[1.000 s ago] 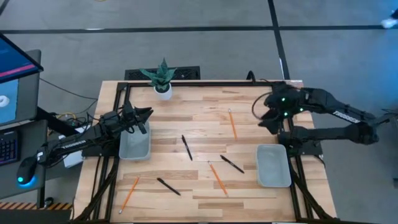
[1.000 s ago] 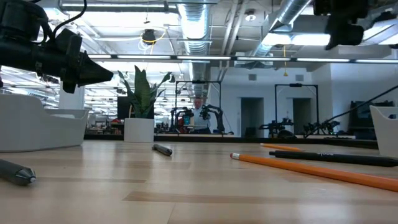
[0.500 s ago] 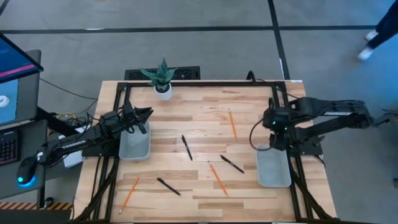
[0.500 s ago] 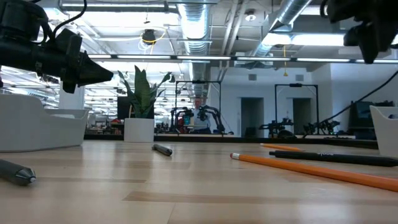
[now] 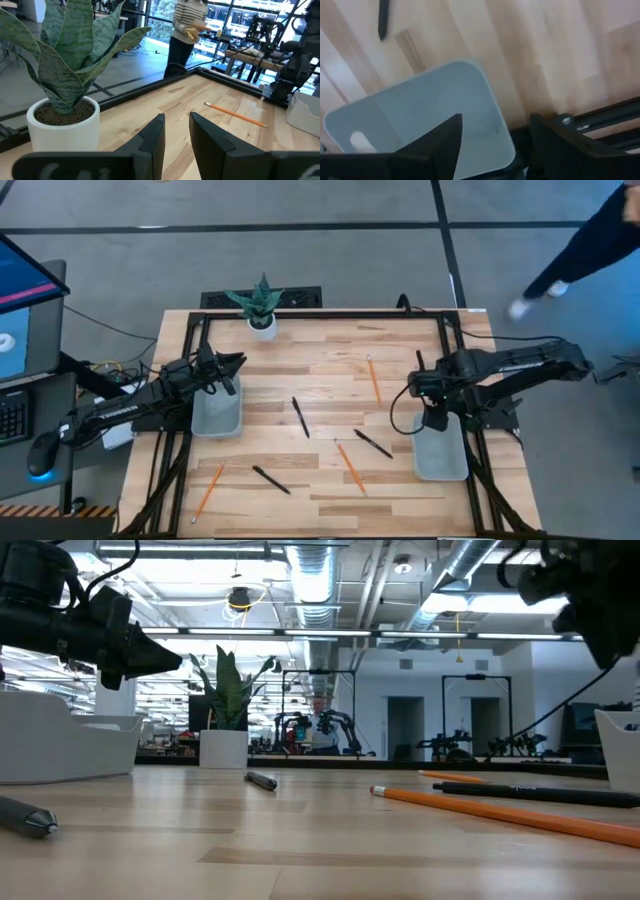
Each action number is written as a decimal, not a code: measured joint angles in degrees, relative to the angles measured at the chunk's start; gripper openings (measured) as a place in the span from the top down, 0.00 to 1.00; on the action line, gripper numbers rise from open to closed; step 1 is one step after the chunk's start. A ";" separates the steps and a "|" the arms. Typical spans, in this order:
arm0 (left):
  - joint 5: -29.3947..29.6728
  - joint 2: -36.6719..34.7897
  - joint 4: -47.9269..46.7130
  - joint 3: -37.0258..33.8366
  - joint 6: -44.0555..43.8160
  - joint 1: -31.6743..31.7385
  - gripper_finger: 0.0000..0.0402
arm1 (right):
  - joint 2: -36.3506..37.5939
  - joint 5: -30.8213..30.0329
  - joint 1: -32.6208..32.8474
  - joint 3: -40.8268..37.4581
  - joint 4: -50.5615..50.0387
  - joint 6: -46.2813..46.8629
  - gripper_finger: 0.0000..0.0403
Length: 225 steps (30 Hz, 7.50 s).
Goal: Sort pens & pencils
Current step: Move the right gray bin to the middle of the table
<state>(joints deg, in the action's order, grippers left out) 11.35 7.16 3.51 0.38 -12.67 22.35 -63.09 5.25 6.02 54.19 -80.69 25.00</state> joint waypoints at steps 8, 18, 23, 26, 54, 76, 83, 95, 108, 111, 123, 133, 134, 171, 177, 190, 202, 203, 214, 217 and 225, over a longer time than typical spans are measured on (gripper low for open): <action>0.00 -0.02 0.00 -0.01 0.00 0.00 0.80 | 1.63 2.24 2.59 -4.90 3.51 -1.88 0.37; 0.02 -0.02 0.00 -0.02 0.02 0.00 0.80 | 3.46 1.82 7.81 -11.25 9.55 1.25 0.37; 0.02 -0.02 0.00 -0.01 0.02 0.00 0.80 | 3.13 1.76 8.33 -12.22 9.63 1.56 0.37; 0.02 -0.02 0.00 -0.01 0.73 0.00 0.80 | 3.15 0.92 8.31 -12.30 9.62 1.59 0.37; 0.04 -0.01 0.00 -0.02 3.24 0.00 0.80 | 3.13 -1.09 8.11 -12.37 16.87 -1.49 0.37; 1.03 -0.02 0.04 -0.01 2.95 -0.01 0.80 | -1.94 -4.27 5.79 -15.42 19.04 -13.07 0.37; 1.07 -0.02 0.05 -0.02 2.89 -0.01 0.80 | -7.29 -4.25 3.27 -15.43 19.25 -13.03 0.41; 1.08 0.00 0.06 -0.01 2.70 -0.02 0.80 | -13.90 -3.84 1.70 -15.43 19.27 -13.10 0.77; 1.08 -0.02 0.07 -0.02 3.27 -0.01 0.80 | -13.68 -3.46 1.68 -14.61 19.76 -13.00 0.95; 1.08 -0.01 0.07 -0.02 3.39 -0.01 0.80 | -13.68 -3.66 1.70 -13.39 19.69 -13.03 0.94; 1.07 -0.02 0.07 -0.02 3.41 0.00 0.80 | -13.68 -3.91 1.70 -9.00 19.29 -13.47 0.95; 1.07 -0.02 0.07 0.00 3.41 0.00 0.80 | -13.68 -4.21 1.70 -8.96 19.26 -13.51 0.95; 1.07 -0.02 0.05 -0.02 3.43 -0.02 0.80 | -13.68 -4.19 1.70 -8.96 19.24 -13.51 0.95; 1.07 0.03 0.06 -0.01 3.44 -0.02 0.80 | -20.35 -15.99 -16.58 18.00 16.24 -34.54 0.95; 1.07 0.93 0.09 0.00 3.41 0.00 0.80 | -28.94 -16.05 -20.74 24.36 21.70 -45.05 0.93; 1.07 6.40 0.09 0.00 2.95 0.00 0.80 | -45.76 -14.50 -24.24 35.16 21.26 -54.28 0.91; 1.07 11.16 0.09 -0.02 2.95 -0.02 0.80 | -51.69 -13.89 -24.13 36.31 23.34 -50.89 0.90; 1.07 11.30 0.09 -0.02 2.95 -0.02 0.80 | -51.71 -13.92 -24.18 36.31 23.79 -50.20 0.88; 1.07 11.61 0.09 -0.02 2.89 -0.02 0.80 | -51.71 -13.90 -24.50 36.31 25.48 -48.85 0.83; 1.07 11.61 0.09 -0.01 2.85 -0.02 0.80 | -51.70 -14.42 -24.50 36.33 25.45 -47.84 0.83; 1.07 11.61 0.18 -0.01 1.74 -0.02 0.80 | -50.37 -14.33 -25.14 43.51 21.48 -44.63 0.83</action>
<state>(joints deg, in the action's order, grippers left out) 12.43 18.76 3.69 0.37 -10.93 22.33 -113.46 -9.08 -19.11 97.70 -59.21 -19.63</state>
